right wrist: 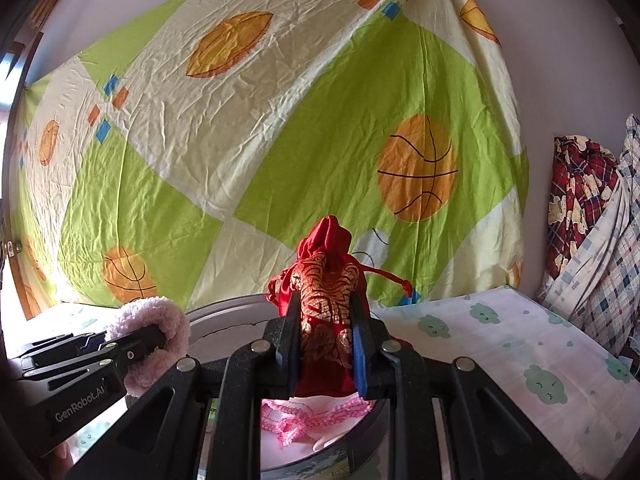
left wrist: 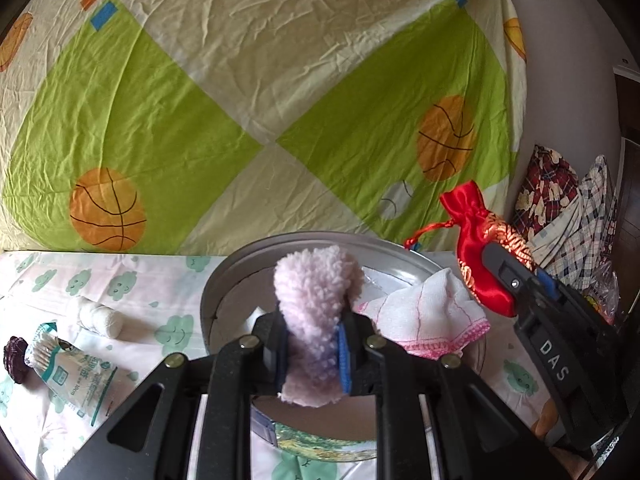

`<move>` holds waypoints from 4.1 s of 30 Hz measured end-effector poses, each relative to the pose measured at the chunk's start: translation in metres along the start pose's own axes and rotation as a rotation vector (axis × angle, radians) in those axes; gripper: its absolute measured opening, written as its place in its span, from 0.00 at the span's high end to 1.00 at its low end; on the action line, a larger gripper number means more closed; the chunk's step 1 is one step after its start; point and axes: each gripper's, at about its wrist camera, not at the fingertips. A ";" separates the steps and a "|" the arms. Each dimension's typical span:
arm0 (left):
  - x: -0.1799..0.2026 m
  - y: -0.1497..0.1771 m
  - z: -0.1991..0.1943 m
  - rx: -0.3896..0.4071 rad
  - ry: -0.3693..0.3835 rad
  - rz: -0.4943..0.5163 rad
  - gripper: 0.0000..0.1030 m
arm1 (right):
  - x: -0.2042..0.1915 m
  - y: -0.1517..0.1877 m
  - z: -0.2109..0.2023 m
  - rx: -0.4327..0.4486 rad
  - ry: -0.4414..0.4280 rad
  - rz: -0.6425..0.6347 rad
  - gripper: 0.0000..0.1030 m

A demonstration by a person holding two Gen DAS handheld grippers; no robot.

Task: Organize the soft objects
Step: 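Carry the pink puff with the left tool and red pouch with the right tool over the tin, then open both tools to drop the pink puff and red pouch into the tin, then move both open tools from the tin back toward the remaining bed items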

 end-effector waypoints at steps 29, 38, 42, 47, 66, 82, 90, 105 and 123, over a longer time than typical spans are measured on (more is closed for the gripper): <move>0.022 0.009 0.056 -0.144 -0.090 0.038 0.83 | 0.010 0.010 0.055 -0.183 -0.036 -0.056 0.78; 0.014 0.012 0.058 -0.176 -0.106 0.022 0.39 | 0.004 0.010 0.053 -0.177 -0.068 -0.079 0.46; 0.018 0.010 0.044 -0.096 -0.173 0.054 0.01 | 0.008 0.007 0.043 -0.103 -0.045 -0.062 0.34; 0.018 0.007 0.032 -0.042 -0.183 0.058 0.00 | 0.019 0.005 0.039 -0.077 0.015 -0.010 0.28; -0.004 0.024 0.009 -0.034 -0.278 0.071 0.00 | 0.038 0.006 0.014 -0.031 0.084 0.136 0.26; -0.023 0.032 -0.020 -0.015 -0.278 0.051 0.00 | 0.028 0.012 -0.026 0.025 0.153 0.181 0.26; -0.030 0.036 -0.029 -0.022 -0.275 0.045 0.00 | 0.014 0.015 -0.048 0.055 0.167 0.162 0.26; -0.047 0.043 -0.050 -0.027 -0.282 0.049 0.00 | -0.014 0.019 -0.068 0.062 0.132 0.113 0.26; -0.091 0.047 -0.071 -0.025 -0.324 0.037 0.00 | -0.083 0.030 -0.074 -0.001 -0.020 0.066 0.26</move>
Point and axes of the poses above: each gripper's, at about its wrist camera, not at the fingertips, and z roughly the way its jaws point, x to its right, y to its underside, and after that the axes turned 2 degrees about y, right-handed
